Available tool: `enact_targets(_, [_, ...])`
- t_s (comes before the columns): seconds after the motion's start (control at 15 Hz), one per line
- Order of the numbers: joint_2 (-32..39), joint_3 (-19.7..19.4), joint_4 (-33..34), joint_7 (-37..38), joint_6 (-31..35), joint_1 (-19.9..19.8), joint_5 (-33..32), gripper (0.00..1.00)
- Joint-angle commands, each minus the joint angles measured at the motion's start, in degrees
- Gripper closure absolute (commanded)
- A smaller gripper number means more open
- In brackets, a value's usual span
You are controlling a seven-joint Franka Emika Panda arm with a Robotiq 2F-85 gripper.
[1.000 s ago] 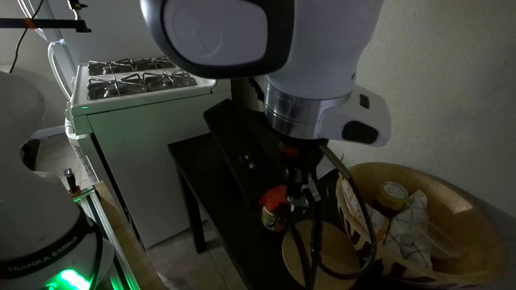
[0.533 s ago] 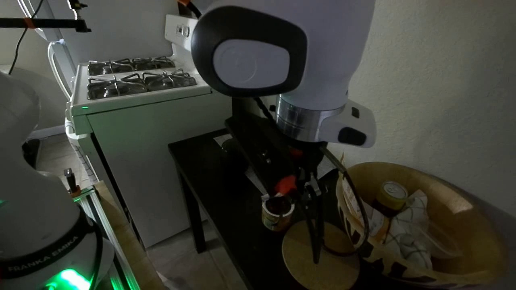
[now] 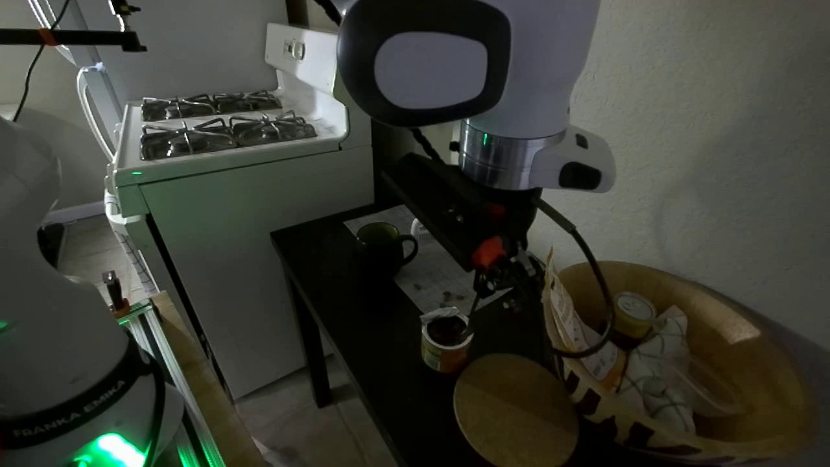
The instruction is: Use the silver spoon to place some contents from the tin into the black mug.
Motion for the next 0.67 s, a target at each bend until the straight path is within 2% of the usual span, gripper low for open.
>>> enact_targets(0.0, [1.4, 0.7, -0.1, 0.2, 2.0, 1.3, 1.5, 0.98])
enact_targets(0.6, [4.4, 4.1, -0.6, 2.9, 5.3, 1.8, -3.7, 0.98])
